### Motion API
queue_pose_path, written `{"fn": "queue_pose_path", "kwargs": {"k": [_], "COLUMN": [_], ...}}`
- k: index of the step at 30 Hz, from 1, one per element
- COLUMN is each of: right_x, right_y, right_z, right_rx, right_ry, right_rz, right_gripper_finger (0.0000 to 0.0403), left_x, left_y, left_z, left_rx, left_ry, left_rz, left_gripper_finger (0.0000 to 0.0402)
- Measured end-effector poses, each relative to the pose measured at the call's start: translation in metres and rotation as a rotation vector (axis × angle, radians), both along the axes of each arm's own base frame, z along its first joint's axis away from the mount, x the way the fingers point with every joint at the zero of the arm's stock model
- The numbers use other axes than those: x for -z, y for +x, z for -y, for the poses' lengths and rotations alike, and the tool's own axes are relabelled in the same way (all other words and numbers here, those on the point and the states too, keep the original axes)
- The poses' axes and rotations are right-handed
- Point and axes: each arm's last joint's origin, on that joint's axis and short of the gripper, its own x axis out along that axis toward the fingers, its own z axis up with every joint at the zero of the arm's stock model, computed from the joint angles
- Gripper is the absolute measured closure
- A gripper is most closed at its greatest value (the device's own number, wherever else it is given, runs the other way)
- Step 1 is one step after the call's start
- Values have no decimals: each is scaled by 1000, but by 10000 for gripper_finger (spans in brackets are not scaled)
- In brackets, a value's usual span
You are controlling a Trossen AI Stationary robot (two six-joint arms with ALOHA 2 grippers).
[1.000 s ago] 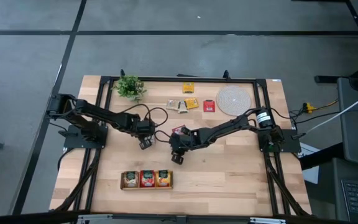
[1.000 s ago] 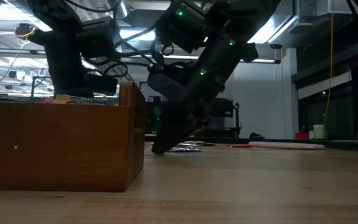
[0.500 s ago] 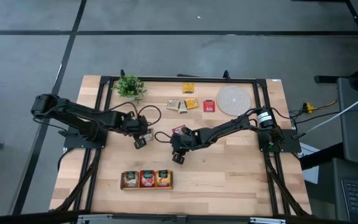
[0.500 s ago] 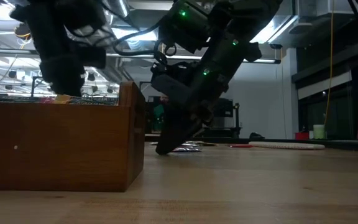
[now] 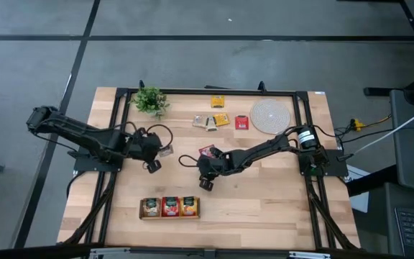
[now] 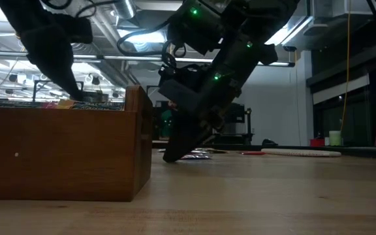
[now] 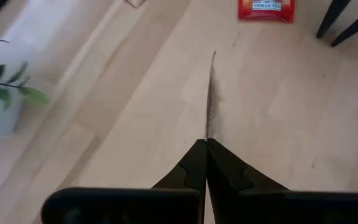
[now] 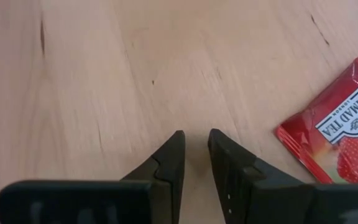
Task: Pick & Place Tea
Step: Put the brown tea bag into the left section of the wooden organizer
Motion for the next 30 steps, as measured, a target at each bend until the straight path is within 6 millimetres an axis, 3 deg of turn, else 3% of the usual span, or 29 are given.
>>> {"fn": "queue_pose_path", "kwargs": {"k": [15, 22, 30], "right_x": [0, 0, 0], "right_y": [0, 0, 0], "right_z": [-1, -1, -1], "right_rx": [-12, -18, -34], "right_ry": [-96, -106, -121], "right_rz": [5, 7, 10], "right_gripper_finger": [323, 323, 323], "left_x": [-14, -34, -50], "left_y": [-17, -26, -32], "left_z": [12, 19, 39], "left_rx": [250, 298, 479], "left_ry": [75, -6, -181], "left_rz": [29, 137, 269], "left_gripper_finger": [399, 399, 400]}}
